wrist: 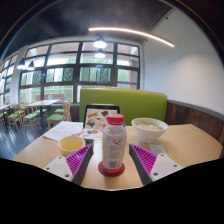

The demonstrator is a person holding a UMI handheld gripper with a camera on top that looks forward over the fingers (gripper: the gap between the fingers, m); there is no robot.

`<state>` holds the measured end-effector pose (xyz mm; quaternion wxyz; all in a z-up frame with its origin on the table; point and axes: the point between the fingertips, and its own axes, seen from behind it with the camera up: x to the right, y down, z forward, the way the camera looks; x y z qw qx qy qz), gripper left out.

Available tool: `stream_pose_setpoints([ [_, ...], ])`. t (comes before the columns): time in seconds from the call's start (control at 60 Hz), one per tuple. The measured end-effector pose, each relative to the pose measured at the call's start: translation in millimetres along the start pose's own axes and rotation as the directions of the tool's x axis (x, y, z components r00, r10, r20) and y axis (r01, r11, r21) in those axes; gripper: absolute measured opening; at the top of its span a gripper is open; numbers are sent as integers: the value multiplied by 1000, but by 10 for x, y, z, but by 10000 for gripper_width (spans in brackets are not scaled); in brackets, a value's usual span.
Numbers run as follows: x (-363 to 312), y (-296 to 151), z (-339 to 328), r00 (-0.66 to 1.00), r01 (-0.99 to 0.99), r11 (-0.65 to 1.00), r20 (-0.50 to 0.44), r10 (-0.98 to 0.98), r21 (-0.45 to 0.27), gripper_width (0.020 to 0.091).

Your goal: Pour water

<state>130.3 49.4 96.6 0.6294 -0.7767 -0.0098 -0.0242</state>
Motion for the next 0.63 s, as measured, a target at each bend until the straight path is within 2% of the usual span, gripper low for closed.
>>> stream_pose_setpoints([
  [0.2,-122,-245,-1210,1000,20,999,-17,-19,40,819],
  [0.333,-271,-114,-2009,999,-45,998,-3,46,36,821],
  [0.483,-352,114,-2466,997,-77,997,12,77,17,819],
  [0.633,-384,212,-2628,995,-96,995,25,96,11,817],
])
